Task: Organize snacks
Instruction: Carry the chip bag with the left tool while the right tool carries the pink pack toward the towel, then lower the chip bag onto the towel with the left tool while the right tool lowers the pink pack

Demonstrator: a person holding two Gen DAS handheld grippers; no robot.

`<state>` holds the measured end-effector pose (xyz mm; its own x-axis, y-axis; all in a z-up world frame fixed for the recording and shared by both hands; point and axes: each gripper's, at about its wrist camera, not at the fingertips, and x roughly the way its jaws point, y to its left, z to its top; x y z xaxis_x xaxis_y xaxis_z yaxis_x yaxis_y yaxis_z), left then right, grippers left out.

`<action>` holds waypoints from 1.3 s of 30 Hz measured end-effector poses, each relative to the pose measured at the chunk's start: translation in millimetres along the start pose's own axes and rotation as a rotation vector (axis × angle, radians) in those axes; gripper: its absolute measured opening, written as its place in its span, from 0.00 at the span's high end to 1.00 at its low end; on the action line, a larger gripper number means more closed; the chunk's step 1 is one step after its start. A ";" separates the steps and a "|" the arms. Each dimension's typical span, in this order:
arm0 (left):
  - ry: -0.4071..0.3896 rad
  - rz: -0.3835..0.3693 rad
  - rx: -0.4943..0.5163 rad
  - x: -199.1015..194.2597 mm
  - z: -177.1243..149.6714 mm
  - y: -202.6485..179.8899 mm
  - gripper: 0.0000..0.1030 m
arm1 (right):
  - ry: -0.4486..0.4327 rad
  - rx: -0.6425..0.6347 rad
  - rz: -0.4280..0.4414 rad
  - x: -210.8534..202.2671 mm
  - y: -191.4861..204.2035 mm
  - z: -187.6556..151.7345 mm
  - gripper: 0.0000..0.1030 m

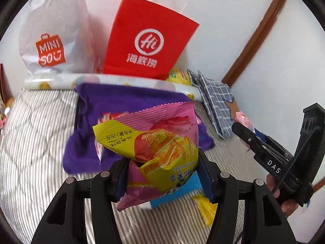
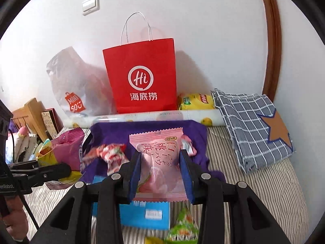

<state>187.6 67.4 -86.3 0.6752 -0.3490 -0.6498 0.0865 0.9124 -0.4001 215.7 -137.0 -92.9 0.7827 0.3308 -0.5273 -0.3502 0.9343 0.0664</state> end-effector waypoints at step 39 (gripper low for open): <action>-0.047 0.000 -0.064 79.3 26.2 61.8 0.43 | 0.119 -0.003 0.068 131.7 -0.6 4.3 0.64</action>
<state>265.6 101.7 -145.7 0.7091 -0.3372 -0.6192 0.0404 0.8962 -0.4417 321.1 -93.5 -158.8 0.6903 0.3753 -0.6186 -0.4022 0.9097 0.1031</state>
